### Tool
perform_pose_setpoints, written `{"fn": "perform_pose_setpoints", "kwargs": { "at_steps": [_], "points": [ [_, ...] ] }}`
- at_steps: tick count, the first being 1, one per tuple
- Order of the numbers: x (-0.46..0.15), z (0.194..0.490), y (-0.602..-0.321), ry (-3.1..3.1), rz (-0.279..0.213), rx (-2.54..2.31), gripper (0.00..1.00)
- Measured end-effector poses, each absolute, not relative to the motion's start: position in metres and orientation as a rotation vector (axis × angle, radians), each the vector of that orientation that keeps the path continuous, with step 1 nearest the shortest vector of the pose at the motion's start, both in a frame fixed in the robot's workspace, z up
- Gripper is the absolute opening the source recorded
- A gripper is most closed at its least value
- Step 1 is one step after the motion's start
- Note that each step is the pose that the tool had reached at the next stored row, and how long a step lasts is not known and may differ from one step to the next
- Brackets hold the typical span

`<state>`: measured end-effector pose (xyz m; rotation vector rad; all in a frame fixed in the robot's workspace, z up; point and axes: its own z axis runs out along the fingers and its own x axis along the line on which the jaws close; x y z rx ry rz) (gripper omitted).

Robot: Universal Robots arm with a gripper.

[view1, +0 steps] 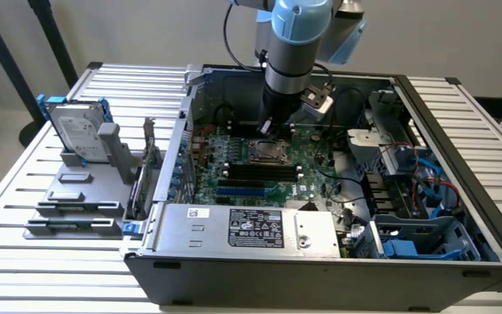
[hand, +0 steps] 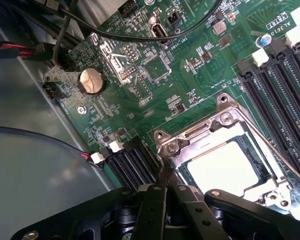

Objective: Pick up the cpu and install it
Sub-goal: 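Install the first cpu locking lever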

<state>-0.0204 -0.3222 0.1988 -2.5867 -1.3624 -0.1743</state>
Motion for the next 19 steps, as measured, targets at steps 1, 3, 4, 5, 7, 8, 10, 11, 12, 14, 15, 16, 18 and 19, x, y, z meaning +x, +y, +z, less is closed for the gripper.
{"fn": "perform_pose_setpoints", "kwargs": {
  "at_steps": [1,3,4,5,7,8,10,11,12,14,15,16,18,19],
  "points": [
    [-0.02,0.201,-0.323,-1.361,-0.174,-2.587,0.11],
    [-0.021,0.205,-0.326,-1.358,-0.172,-2.588,0.11],
    [-0.021,0.207,-0.328,-1.357,-0.172,-2.588,0.11],
    [-0.021,0.209,-0.331,-1.355,-0.172,-2.589,0.11],
    [-0.021,0.213,-0.336,-1.353,-0.171,-2.589,0.11],
    [-0.021,0.215,-0.339,-1.352,-0.171,-2.589,0.11],
    [-0.021,0.219,-0.346,-1.351,-0.171,-2.59,0.11],
    [-0.021,0.221,-0.349,-1.35,-0.171,-2.59,0.11],
    [-0.021,0.223,-0.351,-1.349,-0.171,-2.59,0.11],
    [-0.022,0.226,-0.355,-1.347,-0.171,-2.59,0.11],
    [-0.022,0.228,-0.357,-1.346,-0.171,-2.59,0.11],
    [-0.023,0.229,-0.359,-1.346,-0.172,-2.589,0.11],
    [-0.026,0.232,-0.362,-1.345,-0.173,-2.588,0.11],
    [-0.027,0.233,-0.363,-1.344,-0.173,-2.588,0.11]
  ]
}}
